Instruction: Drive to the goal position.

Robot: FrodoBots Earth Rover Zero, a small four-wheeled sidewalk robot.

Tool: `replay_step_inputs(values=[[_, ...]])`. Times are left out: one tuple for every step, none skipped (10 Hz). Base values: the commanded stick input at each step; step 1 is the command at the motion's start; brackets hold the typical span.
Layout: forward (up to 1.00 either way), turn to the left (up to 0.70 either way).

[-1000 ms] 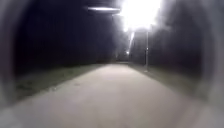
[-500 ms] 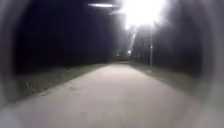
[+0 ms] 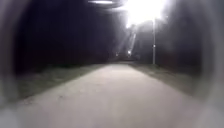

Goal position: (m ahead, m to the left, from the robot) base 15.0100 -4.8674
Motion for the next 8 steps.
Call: replay_step_inputs(values=[[1.00,0.00],[1.00,0.00],[1.00,0.00],[1.00,0.00],[1.00,0.00],[1.00,0.00],[1.00,0.00],[1.00,0.00]])
